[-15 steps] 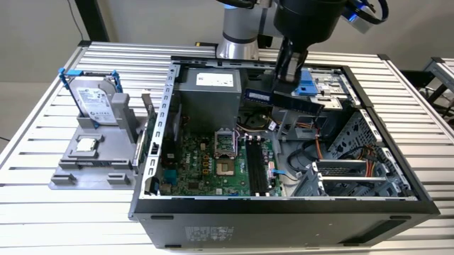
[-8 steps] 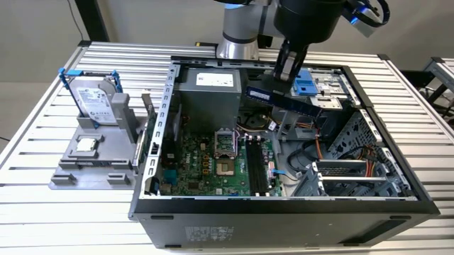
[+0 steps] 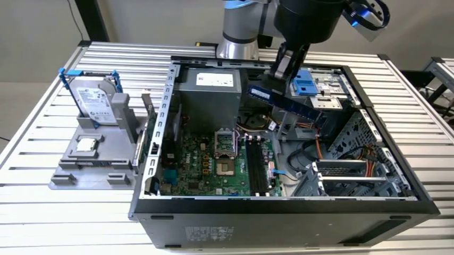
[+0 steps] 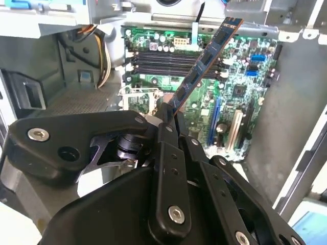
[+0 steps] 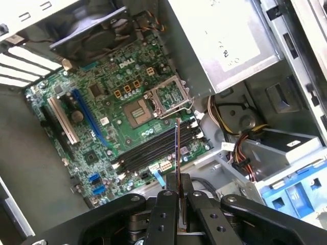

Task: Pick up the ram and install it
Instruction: 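Insert the ram into the slot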

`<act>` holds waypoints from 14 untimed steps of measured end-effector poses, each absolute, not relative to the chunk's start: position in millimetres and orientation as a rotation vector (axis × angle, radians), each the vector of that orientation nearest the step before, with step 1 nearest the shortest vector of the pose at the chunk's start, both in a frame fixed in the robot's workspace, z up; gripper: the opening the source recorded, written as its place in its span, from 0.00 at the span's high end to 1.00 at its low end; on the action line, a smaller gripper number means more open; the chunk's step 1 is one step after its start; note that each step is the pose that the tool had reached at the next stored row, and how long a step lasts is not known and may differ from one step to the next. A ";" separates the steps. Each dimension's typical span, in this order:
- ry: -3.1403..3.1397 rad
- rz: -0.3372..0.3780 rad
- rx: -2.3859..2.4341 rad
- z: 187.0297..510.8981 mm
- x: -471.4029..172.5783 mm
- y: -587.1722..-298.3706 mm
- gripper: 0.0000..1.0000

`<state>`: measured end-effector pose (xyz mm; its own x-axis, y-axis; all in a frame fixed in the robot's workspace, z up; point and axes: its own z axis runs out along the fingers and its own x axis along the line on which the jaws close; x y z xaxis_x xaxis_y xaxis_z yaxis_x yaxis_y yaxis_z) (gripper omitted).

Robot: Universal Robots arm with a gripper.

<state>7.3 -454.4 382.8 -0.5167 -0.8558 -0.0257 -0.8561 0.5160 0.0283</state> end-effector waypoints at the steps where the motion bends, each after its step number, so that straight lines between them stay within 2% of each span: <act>1: 2.738 0.058 -1.522 382.8 7.3 -454.4 1.00; 14: 2.810 0.057 -1.379 382.8 7.3 -454.4 1.00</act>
